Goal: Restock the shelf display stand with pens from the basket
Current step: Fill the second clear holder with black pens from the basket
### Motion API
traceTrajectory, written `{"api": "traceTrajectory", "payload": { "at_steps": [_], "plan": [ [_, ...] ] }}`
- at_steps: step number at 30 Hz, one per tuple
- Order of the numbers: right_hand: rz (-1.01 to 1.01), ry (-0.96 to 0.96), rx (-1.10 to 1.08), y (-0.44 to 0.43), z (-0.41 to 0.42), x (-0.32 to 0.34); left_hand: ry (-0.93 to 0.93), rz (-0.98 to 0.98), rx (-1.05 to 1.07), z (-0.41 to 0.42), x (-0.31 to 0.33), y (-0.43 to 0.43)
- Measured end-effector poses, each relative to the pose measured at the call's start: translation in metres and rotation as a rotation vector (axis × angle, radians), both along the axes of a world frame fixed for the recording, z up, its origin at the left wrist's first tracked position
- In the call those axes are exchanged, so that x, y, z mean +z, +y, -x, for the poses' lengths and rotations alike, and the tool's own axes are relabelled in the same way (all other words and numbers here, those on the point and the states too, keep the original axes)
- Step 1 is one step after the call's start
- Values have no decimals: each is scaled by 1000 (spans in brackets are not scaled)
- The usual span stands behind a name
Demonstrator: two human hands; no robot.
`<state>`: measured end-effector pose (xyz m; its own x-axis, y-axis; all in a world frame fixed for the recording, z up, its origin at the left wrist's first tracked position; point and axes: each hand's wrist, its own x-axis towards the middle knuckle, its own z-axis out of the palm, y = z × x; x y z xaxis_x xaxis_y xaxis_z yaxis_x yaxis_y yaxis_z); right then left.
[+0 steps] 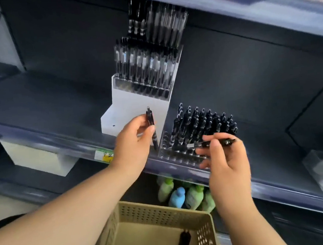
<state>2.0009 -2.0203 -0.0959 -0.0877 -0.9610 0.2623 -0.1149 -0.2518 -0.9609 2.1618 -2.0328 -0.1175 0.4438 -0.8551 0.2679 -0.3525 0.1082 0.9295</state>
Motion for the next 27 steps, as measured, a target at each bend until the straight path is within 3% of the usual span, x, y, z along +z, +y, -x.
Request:
{"api": "traceTrajectory", "payload": {
  "at_steps": [6,15,27],
  "plan": [
    [176,82,-9,-53,0,53,-57,81,-14,-14,21,-44],
    [164,663,182,-146,-37,65,-73,45,-6,-16,13,-82],
    [125,1126,322,-170,-62,38,-202,64,-84,-12,0,-85]
  ]
}}
